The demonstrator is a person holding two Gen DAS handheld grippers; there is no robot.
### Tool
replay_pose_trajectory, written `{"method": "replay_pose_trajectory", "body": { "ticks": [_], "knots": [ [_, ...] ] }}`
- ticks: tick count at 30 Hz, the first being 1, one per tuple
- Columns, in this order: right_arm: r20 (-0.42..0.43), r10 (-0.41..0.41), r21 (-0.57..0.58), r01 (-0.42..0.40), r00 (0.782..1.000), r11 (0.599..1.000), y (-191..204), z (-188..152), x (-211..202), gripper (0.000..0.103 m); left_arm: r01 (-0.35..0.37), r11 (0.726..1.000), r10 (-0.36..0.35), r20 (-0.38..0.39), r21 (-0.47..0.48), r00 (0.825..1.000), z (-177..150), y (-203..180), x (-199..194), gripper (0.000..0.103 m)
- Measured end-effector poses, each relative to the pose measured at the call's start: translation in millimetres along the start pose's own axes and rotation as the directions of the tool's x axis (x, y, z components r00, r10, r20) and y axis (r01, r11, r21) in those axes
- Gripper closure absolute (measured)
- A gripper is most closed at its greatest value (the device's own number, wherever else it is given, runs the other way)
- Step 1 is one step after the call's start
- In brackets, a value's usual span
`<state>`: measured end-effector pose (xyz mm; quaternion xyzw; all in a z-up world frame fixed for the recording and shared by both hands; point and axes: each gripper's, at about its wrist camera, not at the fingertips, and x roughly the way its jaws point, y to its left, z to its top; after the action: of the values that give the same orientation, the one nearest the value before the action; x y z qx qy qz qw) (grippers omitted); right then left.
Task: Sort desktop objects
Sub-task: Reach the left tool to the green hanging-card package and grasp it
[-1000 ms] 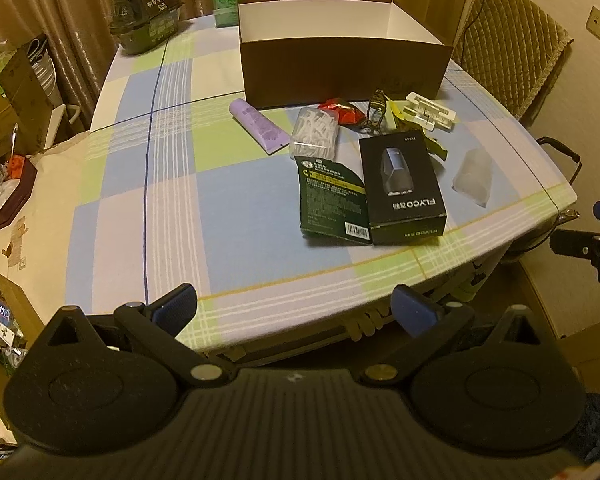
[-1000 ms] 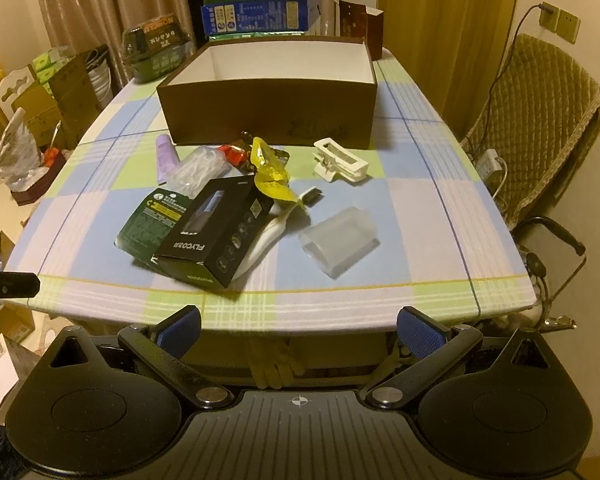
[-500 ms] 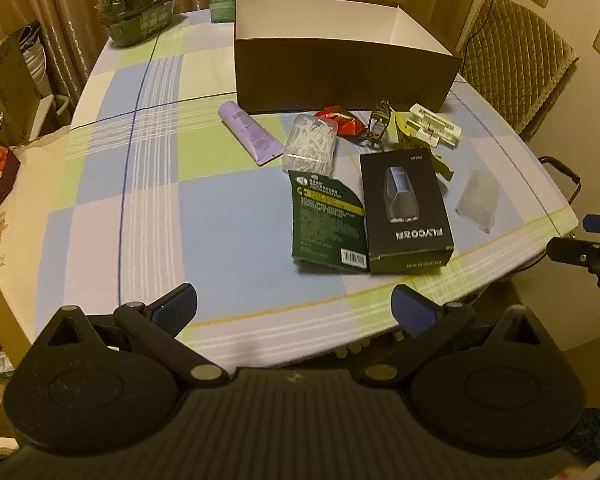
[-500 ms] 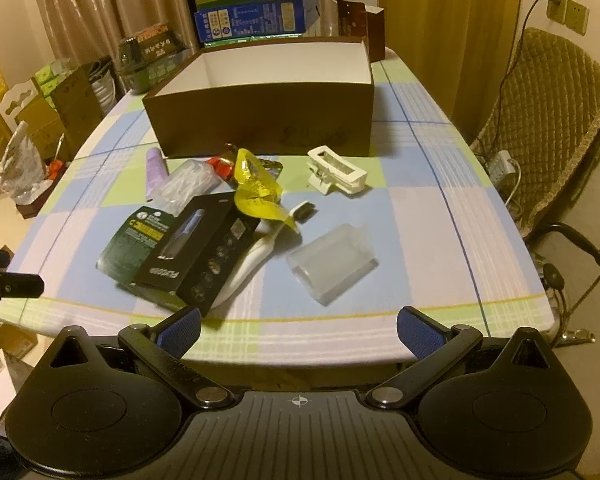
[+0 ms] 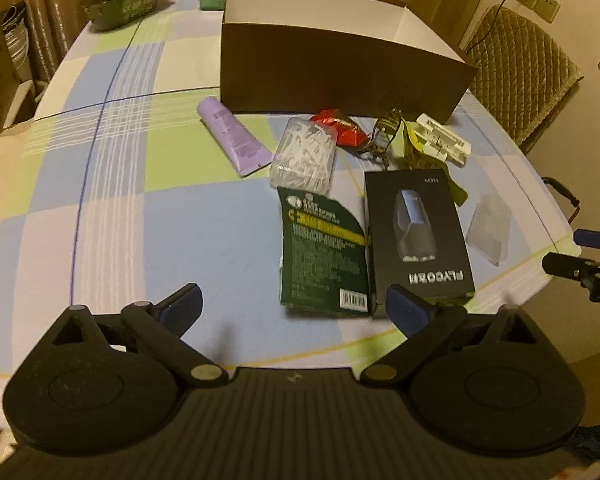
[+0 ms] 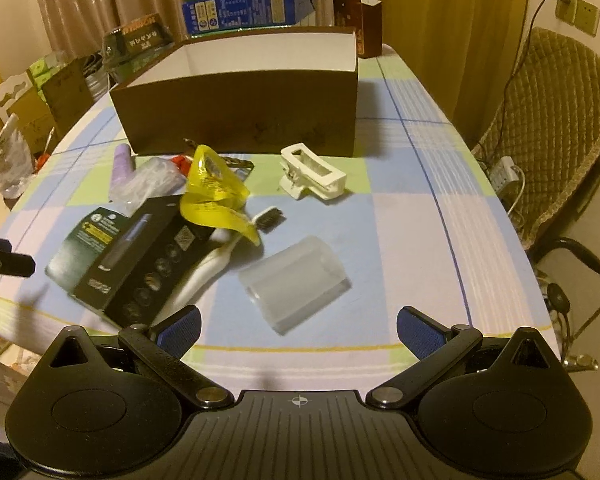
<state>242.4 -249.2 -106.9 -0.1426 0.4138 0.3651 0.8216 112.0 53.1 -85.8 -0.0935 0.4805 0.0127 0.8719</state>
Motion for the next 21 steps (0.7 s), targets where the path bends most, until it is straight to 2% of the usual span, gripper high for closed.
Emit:
{"method": "replay_pose_trajectory", "body": {
  "ticks": [5,7,9,19,21],
  "knots": [
    [-0.006,0.018,-0.037,-0.018,1.000,0.999,-6.1,0.5,13.2,0.002,-0.002,0.999,0.001,-0.014,-0.033,1.000,7.5,7.1,19.3,0.012],
    [-0.015,0.021,-0.043,-0.021,1.000,0.999,-8.2,1.3,18.6,0.002,0.019,0.999,-0.020,-0.021,-0.044,1.000,10.5,10.3,26.4,0.018],
    [-0.023,0.027,-0.049,-0.028,0.999,0.998,-11.1,2.1,23.3,0.002,0.045,0.998,-0.046,-0.030,-0.054,0.998,13.3,13.2,33.5,0.031],
    [-0.042,0.045,-0.076,-0.048,0.998,0.996,-24.0,9.8,39.9,0.002,0.099,0.990,-0.106,-0.065,-0.103,0.992,21.6,20.8,61.1,0.037],
    [-0.047,0.049,-0.076,-0.053,0.998,0.996,-26.3,10.5,42.8,0.002,0.107,0.989,-0.115,-0.077,-0.101,0.990,23.6,19.7,66.1,0.044]
  ]
}}
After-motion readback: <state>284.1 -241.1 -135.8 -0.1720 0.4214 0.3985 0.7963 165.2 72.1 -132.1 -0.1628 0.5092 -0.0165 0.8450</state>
